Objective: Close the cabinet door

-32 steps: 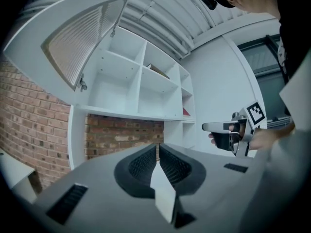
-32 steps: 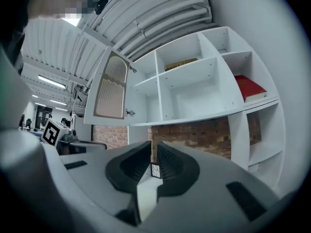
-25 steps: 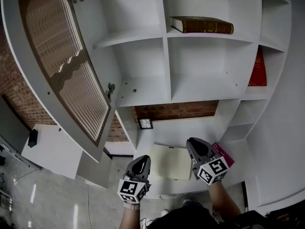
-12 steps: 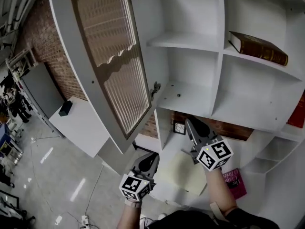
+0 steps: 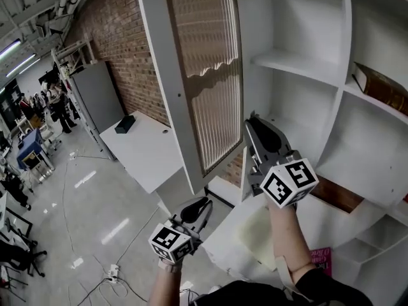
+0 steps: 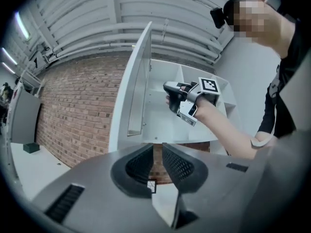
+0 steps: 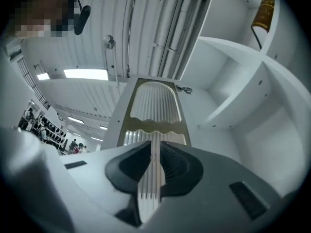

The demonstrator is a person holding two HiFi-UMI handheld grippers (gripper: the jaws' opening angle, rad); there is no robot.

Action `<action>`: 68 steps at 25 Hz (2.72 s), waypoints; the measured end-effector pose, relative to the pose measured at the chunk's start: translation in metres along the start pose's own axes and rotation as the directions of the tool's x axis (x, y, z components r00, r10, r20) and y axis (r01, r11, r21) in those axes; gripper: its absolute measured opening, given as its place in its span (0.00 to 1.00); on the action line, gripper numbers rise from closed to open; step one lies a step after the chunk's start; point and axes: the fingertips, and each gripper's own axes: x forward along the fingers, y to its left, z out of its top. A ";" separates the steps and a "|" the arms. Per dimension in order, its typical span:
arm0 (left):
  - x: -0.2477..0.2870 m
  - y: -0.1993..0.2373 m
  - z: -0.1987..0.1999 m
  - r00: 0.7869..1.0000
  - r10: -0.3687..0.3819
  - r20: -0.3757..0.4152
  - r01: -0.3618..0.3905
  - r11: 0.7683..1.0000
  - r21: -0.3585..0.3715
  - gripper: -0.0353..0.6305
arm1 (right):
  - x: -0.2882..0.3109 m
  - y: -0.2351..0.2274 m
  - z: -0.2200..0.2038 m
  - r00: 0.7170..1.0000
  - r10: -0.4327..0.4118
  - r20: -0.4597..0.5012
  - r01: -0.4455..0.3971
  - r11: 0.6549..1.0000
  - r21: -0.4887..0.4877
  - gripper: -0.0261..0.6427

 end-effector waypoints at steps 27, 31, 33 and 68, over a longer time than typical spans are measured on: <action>-0.007 0.060 0.032 0.998 0.059 0.007 -0.059 0.995 0.078 0.29 | 0.106 0.140 0.077 0.980 0.166 0.111 -0.147 0.976 -0.159 0.42; 0.001 0.061 0.027 0.999 0.033 -0.018 -0.032 0.995 0.094 0.28 | 0.113 0.138 0.070 0.989 0.119 0.092 -0.100 0.976 -0.194 0.42; 0.003 0.061 0.025 0.999 0.029 -0.024 -0.027 0.995 0.097 0.28 | 0.115 0.138 0.068 0.989 0.112 0.094 -0.092 0.977 -0.194 0.42; 0.037 -0.030 0.012 0.999 -0.008 -0.048 0.015 0.991 0.135 0.22 | 0.025 0.106 0.100 0.988 0.115 0.099 -0.094 0.976 -0.196 0.24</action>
